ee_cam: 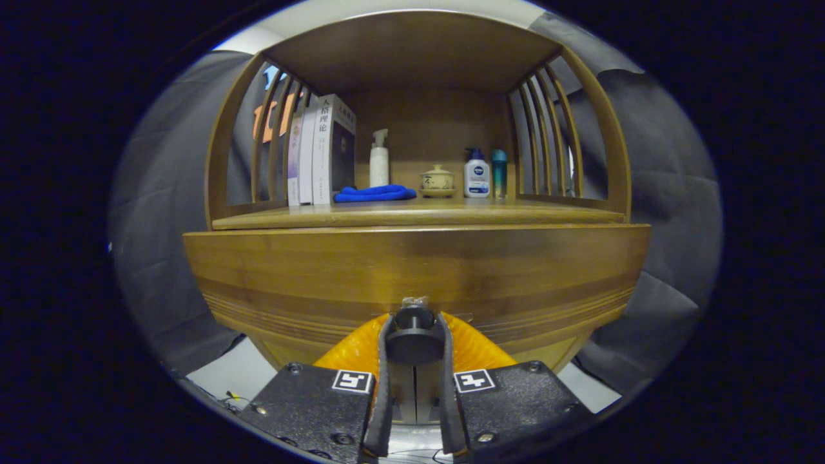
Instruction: Pull open the drawer, take out the items inside it, and place them on the countertop above the cabinet.
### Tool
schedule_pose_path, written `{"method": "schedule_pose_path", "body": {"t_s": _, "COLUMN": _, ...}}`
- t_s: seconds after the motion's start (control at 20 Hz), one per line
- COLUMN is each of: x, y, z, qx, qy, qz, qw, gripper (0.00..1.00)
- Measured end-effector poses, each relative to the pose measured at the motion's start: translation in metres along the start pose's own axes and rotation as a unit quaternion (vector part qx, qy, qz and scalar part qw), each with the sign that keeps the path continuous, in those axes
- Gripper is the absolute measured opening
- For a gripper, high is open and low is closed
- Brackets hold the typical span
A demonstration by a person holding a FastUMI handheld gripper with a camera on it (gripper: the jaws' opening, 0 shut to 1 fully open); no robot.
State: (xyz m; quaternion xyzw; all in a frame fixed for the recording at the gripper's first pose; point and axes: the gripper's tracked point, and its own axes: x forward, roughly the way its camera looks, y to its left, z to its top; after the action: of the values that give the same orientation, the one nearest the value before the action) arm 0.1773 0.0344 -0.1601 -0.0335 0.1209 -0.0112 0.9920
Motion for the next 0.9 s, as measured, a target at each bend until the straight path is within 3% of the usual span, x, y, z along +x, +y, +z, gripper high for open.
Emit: {"method": "schedule_pose_path", "body": {"t_s": 0.9, "x": -0.132, "y": 0.002, "z": -0.046, "qx": 0.014, "qy": 0.019, "qz": 0.027, "qw": 0.999, "gripper": 0.33}}
